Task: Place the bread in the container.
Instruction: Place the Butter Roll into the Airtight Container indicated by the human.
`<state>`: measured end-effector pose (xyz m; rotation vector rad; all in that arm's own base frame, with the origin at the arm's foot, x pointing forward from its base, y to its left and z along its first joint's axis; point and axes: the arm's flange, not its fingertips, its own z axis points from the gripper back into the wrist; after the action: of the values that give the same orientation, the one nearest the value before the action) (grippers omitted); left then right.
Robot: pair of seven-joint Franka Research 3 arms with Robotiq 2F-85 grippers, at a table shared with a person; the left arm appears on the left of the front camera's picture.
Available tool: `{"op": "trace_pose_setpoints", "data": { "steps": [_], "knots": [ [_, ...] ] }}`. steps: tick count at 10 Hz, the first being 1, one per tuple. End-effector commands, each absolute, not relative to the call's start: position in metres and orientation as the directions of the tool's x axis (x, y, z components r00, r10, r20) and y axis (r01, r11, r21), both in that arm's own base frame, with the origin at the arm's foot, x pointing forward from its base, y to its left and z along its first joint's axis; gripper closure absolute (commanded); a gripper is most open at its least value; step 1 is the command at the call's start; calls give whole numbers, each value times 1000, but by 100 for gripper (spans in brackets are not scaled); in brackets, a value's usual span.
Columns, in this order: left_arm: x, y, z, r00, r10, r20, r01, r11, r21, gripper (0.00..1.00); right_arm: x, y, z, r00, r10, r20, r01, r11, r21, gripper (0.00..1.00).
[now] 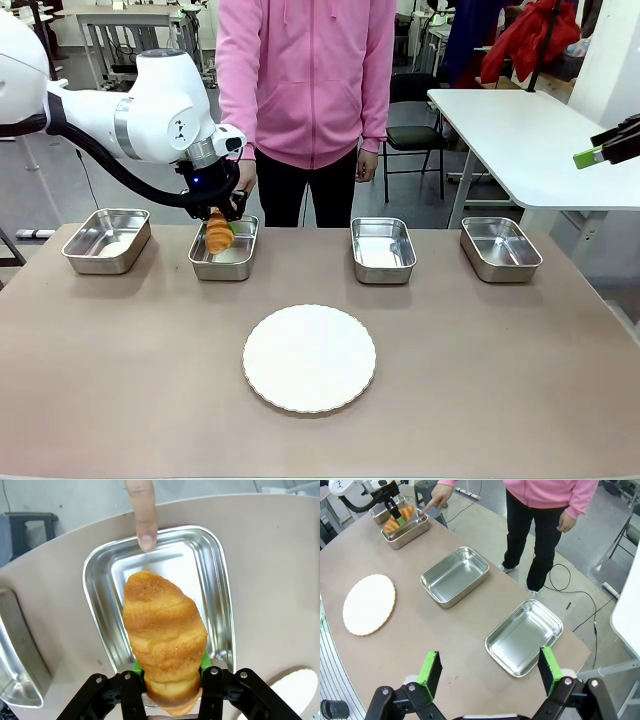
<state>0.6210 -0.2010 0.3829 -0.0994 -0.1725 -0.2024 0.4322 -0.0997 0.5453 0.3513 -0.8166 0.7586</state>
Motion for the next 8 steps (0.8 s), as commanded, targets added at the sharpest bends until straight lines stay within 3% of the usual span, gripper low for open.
{"op": "trace_pose_setpoints", "data": {
  "steps": [1,2,8],
  "knots": [
    [627,-198,383,959,-186,216,206,976,-75,59,433,-99,547,429,456,780,-730,684,2,0],
    [631,-200,382,955,-203,217,230,967,-109,3,433,-99,547,429,456,780,-730,684,2,0],
    [630,-201,387,957,-201,209,227,968,-108,0,433,-99,547,429,456,780,-730,684,2,0]
  ]
}}
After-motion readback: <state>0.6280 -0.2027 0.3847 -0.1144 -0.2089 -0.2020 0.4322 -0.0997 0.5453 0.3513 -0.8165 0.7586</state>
